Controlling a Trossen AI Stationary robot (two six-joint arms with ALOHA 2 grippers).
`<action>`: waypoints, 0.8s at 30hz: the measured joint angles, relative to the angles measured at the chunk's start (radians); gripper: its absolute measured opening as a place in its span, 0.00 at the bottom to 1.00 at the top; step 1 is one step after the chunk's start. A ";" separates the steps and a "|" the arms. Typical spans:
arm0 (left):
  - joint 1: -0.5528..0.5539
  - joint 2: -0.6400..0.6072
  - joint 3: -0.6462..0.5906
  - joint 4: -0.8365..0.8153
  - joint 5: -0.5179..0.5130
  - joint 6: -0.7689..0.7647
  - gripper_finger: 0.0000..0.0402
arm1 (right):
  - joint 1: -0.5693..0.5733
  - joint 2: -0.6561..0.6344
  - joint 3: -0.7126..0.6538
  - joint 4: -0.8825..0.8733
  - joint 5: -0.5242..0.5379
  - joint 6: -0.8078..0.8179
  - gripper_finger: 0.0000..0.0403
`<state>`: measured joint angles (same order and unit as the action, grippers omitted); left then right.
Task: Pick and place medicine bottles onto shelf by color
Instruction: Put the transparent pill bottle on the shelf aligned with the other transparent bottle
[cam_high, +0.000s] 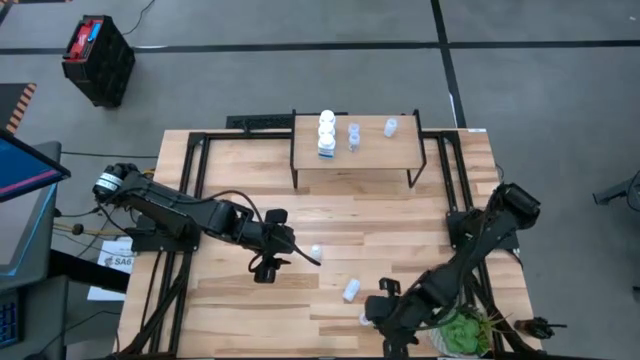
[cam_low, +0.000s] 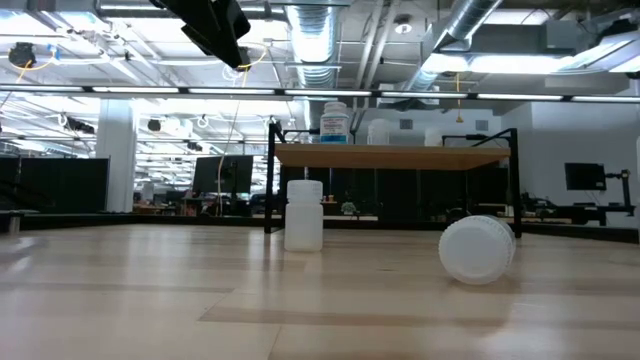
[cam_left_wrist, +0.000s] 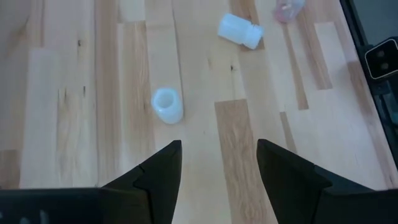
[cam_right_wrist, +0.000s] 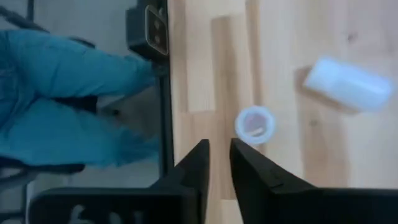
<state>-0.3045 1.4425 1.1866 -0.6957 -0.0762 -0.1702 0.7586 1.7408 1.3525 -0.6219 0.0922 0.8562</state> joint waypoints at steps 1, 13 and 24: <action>-0.001 0.000 0.000 -0.001 0.000 0.000 0.48 | -0.008 0.008 0.000 0.010 -0.031 -0.006 0.26; 0.000 -0.001 0.000 -0.002 0.000 0.008 0.48 | -0.137 -0.018 0.002 0.080 -0.188 -0.072 0.57; -0.017 -0.001 0.001 -0.022 -0.001 0.010 0.48 | -0.168 -0.009 0.000 0.064 -0.281 -0.086 0.55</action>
<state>-0.3215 1.4418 1.1873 -0.7175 -0.0771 -0.1600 0.5902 1.7317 1.3529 -0.5574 -0.1890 0.7703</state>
